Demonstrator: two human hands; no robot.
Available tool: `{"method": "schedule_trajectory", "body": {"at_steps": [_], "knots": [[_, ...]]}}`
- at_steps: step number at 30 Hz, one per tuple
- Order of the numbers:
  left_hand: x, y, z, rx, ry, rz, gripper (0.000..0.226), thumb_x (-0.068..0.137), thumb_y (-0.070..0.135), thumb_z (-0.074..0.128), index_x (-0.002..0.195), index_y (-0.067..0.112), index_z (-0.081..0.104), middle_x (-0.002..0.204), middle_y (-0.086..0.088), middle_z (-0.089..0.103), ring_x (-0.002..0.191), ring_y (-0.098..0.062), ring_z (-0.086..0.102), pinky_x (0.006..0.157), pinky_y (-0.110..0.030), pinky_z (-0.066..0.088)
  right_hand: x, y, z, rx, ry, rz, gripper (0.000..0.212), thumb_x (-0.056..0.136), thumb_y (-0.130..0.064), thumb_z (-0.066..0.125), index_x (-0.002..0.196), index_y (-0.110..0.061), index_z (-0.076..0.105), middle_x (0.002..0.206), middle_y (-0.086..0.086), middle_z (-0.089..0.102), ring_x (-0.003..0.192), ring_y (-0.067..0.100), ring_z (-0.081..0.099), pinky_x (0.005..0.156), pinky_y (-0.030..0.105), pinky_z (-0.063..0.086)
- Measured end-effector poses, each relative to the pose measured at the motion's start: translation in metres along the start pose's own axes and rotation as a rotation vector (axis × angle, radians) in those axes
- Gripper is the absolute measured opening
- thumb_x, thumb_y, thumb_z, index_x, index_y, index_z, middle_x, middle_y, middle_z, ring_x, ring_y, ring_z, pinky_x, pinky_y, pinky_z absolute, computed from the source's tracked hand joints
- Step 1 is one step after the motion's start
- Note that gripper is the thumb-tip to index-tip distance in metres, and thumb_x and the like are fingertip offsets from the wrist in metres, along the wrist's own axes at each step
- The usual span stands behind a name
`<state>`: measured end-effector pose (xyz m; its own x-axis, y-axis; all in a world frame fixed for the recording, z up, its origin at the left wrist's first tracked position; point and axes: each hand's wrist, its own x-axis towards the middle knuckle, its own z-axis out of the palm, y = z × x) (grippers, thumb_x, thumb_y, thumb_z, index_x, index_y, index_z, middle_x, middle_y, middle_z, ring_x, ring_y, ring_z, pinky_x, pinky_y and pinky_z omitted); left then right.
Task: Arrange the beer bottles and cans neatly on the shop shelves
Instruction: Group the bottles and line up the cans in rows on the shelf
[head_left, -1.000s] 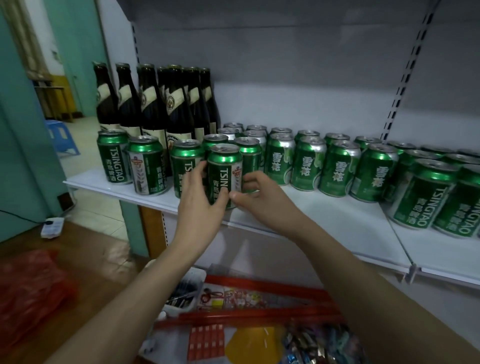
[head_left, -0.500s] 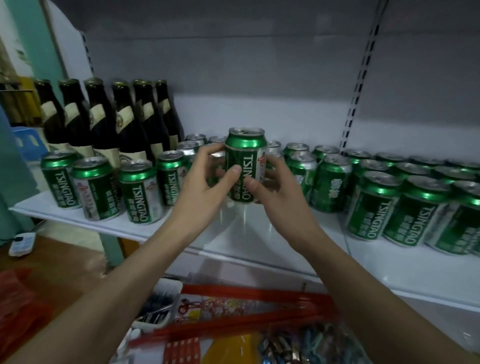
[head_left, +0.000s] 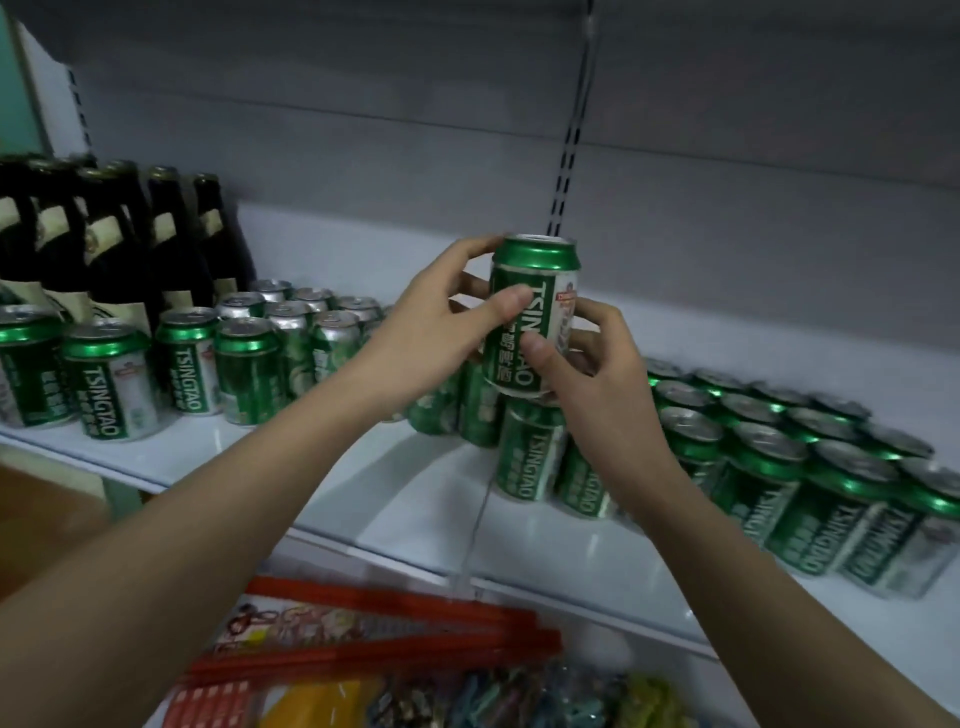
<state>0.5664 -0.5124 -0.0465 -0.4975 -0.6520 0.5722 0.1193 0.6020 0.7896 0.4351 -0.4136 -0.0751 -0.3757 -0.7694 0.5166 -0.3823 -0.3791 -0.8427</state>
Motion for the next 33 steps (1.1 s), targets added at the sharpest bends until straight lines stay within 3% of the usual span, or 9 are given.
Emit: {"method": "schedule_trajectory", "body": {"at_steps": [5, 10, 14, 18, 21, 25, 31, 33], "knots": [[0.017, 0.034, 0.082, -0.01, -0.071, 0.004, 0.055, 0.093, 0.031, 0.064, 0.143, 0.032, 0.042, 0.105, -0.008, 0.063, 0.089, -0.018, 0.07, 0.066, -0.03, 0.057, -0.004, -0.006, -0.091, -0.026, 0.047, -0.012, 0.036, 0.088, -0.035, 0.07, 0.118, -0.037, 0.049, 0.105, -0.006, 0.069, 0.091, 0.007, 0.069, 0.064, 0.015, 0.052], [0.031, 0.07, 0.172, -0.055, -0.143, -0.002, 0.056, 0.095, 0.03, 0.061, 0.146, 0.033, 0.039, 0.108, -0.009, 0.066, 0.086, -0.013, 0.072, 0.066, -0.029, 0.058, -0.011, -0.01, -0.185, -0.059, 0.135, -0.017, 0.039, 0.088, -0.033, 0.072, 0.121, -0.032, 0.05, 0.101, -0.009, 0.069, 0.084, 0.001, 0.069, 0.064, 0.013, 0.05], [0.044, 0.089, 0.239, -0.137, -0.215, -0.043, 0.055, 0.095, 0.028, 0.061, 0.145, 0.031, 0.037, 0.109, -0.008, 0.066, 0.091, -0.016, 0.071, 0.074, -0.036, 0.061, -0.015, -0.009, -0.255, -0.098, 0.202, 0.002, 0.043, 0.088, -0.03, 0.072, 0.127, -0.026, 0.053, 0.105, -0.003, 0.069, 0.09, 0.01, 0.07, 0.073, 0.025, 0.057], [0.064, 0.094, 0.297, -0.153, -0.252, -0.072, 0.051, 0.093, 0.032, 0.064, 0.138, 0.025, 0.041, 0.116, -0.003, 0.058, 0.1, -0.017, 0.066, 0.072, -0.036, 0.062, -0.013, 0.012, -0.31, -0.107, 0.263, 0.018, 0.04, 0.087, -0.026, 0.074, 0.123, -0.024, 0.056, 0.102, 0.0, 0.07, 0.088, 0.013, 0.07, 0.068, 0.023, 0.055], [0.084, 0.089, 0.334, -0.097, -0.222, -0.044, 0.047, 0.091, 0.03, 0.067, 0.131, 0.017, 0.047, 0.124, 0.001, 0.053, 0.106, -0.016, 0.062, 0.073, -0.034, 0.061, -0.007, 0.034, -0.341, -0.119, 0.307, -0.009, 0.039, 0.087, -0.018, 0.074, 0.122, -0.02, 0.057, 0.101, 0.001, 0.07, 0.088, 0.013, 0.07, 0.065, 0.019, 0.055], [0.112, 0.078, 0.375, -0.05, -0.261, -0.047, 0.048, 0.09, 0.025, 0.068, 0.132, 0.013, 0.047, 0.13, -0.002, 0.053, 0.108, -0.019, 0.062, 0.074, -0.03, 0.06, 0.005, 0.065, -0.37, -0.134, 0.401, -0.056, 0.037, 0.087, -0.014, 0.073, 0.118, -0.023, 0.056, 0.102, -0.009, 0.067, 0.086, -0.003, 0.065, 0.068, 0.015, 0.053], [0.135, 0.054, 0.422, 0.153, -0.352, -0.043, 0.055, 0.086, 0.024, 0.074, 0.133, 0.007, 0.051, 0.124, -0.006, 0.059, 0.11, -0.021, 0.06, 0.096, -0.038, 0.052, 0.009, 0.122, -0.393, -0.165, 0.494, -0.004, 0.041, 0.087, -0.017, 0.072, 0.122, -0.028, 0.053, 0.105, -0.016, 0.064, 0.097, 0.003, 0.063, 0.082, 0.03, 0.053], [0.14, 0.043, 0.428, 0.251, -0.399, -0.06, 0.042, 0.084, 0.024, 0.076, 0.12, 0.008, 0.059, 0.112, -0.005, 0.064, 0.102, -0.02, 0.061, 0.091, -0.035, 0.052, 0.007, 0.139, -0.396, -0.19, 0.491, 0.027, 0.04, 0.087, -0.015, 0.072, 0.119, -0.029, 0.052, 0.108, -0.015, 0.061, 0.098, 0.001, 0.06, 0.084, 0.032, 0.052]]}}
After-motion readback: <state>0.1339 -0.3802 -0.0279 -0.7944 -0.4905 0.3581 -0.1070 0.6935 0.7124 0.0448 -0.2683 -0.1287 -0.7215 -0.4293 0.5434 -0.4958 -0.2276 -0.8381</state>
